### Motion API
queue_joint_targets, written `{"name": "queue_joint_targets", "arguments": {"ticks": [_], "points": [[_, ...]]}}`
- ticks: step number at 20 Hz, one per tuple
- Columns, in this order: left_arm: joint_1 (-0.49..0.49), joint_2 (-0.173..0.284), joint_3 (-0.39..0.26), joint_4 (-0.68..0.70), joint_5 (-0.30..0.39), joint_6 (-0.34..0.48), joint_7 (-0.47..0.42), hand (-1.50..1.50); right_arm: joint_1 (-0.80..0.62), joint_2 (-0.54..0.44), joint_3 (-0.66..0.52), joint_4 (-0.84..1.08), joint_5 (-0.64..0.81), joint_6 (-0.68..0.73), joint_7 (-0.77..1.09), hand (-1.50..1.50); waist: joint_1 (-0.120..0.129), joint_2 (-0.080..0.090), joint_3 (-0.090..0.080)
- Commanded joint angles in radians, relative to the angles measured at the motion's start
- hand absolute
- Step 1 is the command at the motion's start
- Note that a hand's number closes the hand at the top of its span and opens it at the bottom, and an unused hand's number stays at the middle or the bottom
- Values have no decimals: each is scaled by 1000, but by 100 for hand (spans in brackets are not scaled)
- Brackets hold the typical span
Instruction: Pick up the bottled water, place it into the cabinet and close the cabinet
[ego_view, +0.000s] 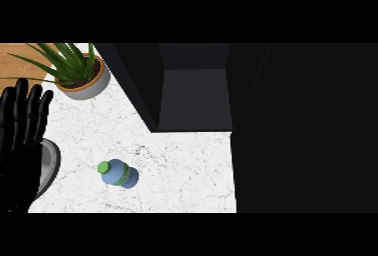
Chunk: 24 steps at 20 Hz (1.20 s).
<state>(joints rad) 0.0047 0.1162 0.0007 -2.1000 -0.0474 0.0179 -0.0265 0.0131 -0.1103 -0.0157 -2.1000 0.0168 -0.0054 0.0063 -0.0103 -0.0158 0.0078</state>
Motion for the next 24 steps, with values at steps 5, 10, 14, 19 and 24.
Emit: {"name": "queue_joint_targets", "arguments": {"ticks": [5,10,14,19,24], "points": [[140,-84,-14,-154,-120,132,54,-150,69,45,57,-125,-39,20,-1,-150,18,12,-8],[248,-115,-186,-149,-90,309,210,-150,209,26,105,-200,-195,87,209,-150,7,9,-8],[261,-116,-362,-214,-246,445,312,-150,322,7,126,-323,-221,105,256,-150,1,11,-7],[308,-116,-501,-194,-367,552,331,-150,418,29,153,-358,-206,136,200,-150,4,13,-7],[436,-112,-554,-218,-386,561,293,-150,573,19,183,-471,-216,166,182,-150,2,10,-8]]}}
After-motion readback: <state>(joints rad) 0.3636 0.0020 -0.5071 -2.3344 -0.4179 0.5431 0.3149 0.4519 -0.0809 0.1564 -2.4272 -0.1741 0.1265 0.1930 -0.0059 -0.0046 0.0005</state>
